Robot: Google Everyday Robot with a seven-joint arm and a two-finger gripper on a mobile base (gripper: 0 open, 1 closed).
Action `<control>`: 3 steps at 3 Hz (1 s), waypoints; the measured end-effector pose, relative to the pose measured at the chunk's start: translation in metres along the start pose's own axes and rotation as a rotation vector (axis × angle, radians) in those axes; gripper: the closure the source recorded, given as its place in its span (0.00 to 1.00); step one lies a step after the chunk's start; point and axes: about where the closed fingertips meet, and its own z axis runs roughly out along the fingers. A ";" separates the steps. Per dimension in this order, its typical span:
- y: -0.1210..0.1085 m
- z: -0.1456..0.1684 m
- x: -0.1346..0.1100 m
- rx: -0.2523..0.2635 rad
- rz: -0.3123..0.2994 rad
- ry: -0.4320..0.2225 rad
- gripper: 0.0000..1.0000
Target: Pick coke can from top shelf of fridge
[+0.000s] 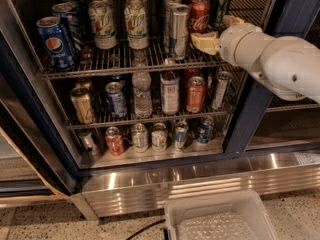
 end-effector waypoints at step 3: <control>-0.022 0.003 -0.007 0.052 -0.020 -0.008 0.38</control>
Offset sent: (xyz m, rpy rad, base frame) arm 0.0129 -0.0312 0.0139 -0.0171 -0.0371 -0.0788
